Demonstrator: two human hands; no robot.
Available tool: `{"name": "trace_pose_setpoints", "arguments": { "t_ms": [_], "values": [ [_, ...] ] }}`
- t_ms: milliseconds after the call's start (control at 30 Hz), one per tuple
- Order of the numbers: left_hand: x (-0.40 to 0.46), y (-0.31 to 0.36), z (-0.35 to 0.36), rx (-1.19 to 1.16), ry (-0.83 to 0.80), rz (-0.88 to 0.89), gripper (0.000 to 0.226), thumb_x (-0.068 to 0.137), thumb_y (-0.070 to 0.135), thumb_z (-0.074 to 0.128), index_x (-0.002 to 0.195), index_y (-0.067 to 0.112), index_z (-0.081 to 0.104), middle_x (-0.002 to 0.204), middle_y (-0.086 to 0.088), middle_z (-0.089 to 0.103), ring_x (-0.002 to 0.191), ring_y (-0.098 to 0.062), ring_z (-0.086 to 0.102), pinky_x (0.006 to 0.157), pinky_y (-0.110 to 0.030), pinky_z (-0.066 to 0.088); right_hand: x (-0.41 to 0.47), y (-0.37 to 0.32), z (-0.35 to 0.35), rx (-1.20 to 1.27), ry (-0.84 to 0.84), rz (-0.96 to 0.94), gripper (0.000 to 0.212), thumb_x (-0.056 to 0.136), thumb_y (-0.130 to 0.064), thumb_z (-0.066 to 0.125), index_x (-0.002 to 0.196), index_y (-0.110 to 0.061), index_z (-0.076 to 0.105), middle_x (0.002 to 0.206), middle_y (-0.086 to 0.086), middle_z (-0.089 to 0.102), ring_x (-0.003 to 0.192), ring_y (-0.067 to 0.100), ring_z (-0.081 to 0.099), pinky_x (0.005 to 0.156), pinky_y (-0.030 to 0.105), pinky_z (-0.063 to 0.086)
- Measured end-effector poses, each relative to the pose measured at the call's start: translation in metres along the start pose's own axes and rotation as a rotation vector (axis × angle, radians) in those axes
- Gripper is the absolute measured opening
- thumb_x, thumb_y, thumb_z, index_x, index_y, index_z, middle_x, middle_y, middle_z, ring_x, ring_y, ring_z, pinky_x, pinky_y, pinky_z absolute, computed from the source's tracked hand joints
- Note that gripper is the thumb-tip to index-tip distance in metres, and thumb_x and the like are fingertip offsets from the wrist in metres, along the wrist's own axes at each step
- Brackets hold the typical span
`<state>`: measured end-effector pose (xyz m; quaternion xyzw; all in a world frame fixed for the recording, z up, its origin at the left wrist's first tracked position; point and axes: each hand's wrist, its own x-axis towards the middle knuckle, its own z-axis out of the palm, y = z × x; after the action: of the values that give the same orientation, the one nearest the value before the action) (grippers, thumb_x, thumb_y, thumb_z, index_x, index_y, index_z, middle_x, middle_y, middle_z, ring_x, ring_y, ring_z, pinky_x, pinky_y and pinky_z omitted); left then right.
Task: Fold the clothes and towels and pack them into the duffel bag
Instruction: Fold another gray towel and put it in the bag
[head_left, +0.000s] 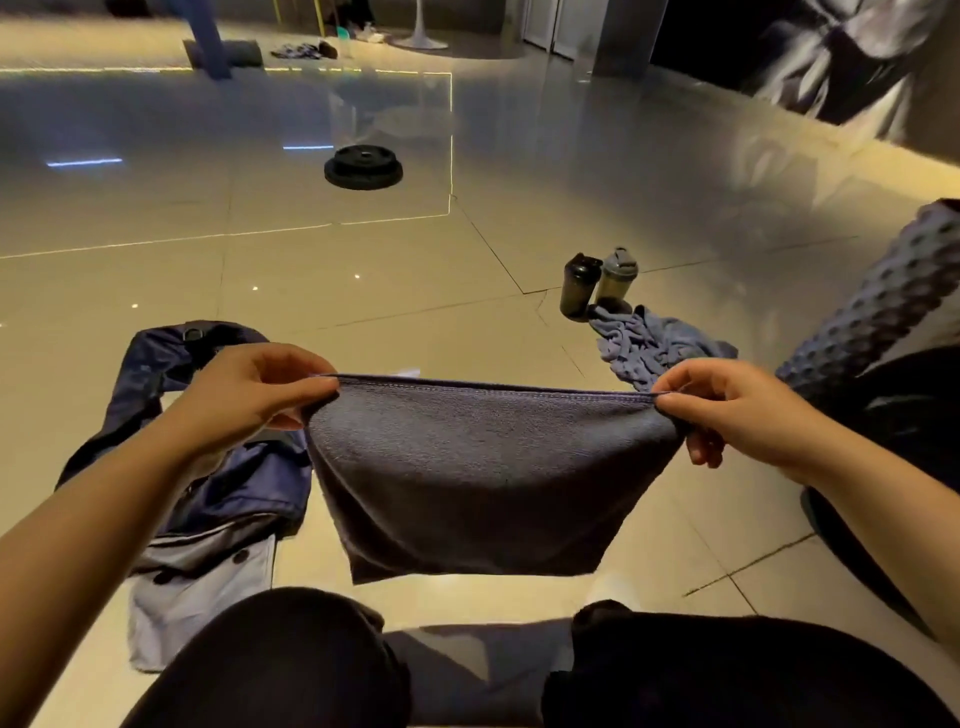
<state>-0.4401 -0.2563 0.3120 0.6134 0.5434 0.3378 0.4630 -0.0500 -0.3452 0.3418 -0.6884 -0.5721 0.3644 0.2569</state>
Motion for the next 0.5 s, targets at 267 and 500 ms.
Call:
{"name": "trace_pose_setpoints", "arguments": {
  "t_ms": [267,500],
  "values": [
    [0.087,-0.085,0.05,0.203,0.052,-0.084,0.004,0.085,0.021,0.072,0.081,0.02,0.07,0.08,0.0,0.071,0.072,-0.014,0.06,0.069,-0.03,0.046,0.091,0.063,0.045,0.092,-0.013,0.203,0.008,0.096,-0.004,0.053,0.091,-0.005,0.059,0.073,0.016,0.063,0.051,0.02,0.062,0.044,0.026,0.052],
    [0.181,-0.177,0.096,0.09,0.042,-0.237,0.008,0.093,0.015,0.062,0.086,0.013,0.064,0.088,-0.015,0.07,0.072,-0.023,0.066,0.066,-0.03,0.056,0.219,0.148,0.11,0.166,0.069,0.295,0.012,0.097,-0.004,0.05,0.087,-0.006,0.056,0.087,0.017,0.062,0.066,0.021,0.064,0.059,0.026,0.058]
  ]
}}
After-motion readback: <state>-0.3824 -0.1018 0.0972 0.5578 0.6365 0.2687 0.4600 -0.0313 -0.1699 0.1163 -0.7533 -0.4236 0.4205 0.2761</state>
